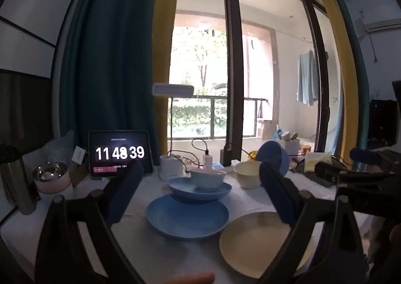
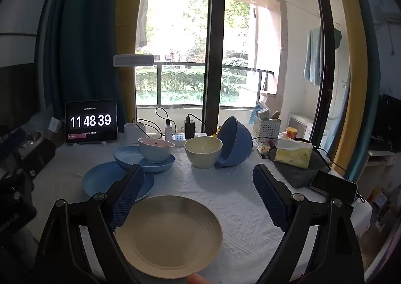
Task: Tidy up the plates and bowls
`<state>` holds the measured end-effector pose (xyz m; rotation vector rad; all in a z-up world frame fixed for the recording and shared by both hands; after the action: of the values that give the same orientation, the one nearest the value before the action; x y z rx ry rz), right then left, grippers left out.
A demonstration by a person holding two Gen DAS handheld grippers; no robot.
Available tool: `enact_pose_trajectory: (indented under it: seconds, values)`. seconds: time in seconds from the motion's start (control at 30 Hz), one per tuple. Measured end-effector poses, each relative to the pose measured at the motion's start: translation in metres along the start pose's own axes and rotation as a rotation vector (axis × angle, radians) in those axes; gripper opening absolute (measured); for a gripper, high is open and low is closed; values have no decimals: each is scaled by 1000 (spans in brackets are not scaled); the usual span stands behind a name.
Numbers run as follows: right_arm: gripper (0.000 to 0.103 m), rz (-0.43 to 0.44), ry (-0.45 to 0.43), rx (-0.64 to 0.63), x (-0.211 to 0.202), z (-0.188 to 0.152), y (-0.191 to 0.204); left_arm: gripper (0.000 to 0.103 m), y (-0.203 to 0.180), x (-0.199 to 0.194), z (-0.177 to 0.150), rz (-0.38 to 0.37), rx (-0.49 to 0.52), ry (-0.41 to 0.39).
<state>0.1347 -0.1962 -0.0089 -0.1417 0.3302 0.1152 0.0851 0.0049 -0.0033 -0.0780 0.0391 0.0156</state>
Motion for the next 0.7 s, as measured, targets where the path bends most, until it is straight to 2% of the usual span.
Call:
enact_pose_trajectory:
  seconds: [0.17, 0.27, 0.7]
  values:
    - [91, -5, 0, 15, -2, 1, -7, 95, 8, 1, -9, -6, -21, 50]
    - [91, -5, 6, -14, 2, -1, 3, 95, 7, 6, -12, 3, -11, 74]
    - [91, 17, 14, 4, 2, -3, 2, 95, 1, 7, -10, 0, 7, 85]
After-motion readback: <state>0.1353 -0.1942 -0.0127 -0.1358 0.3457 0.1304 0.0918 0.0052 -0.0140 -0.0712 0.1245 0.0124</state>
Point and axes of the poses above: each gripper's, at about its wrist camera, not at the fingertips, and x roughly the way its jaws point, y to its left, z to its top, the point moved 9 cm from there along x, roughly the way its jaws point, and after that the axes turned 1 degree about -x, right-handed, at the moved point
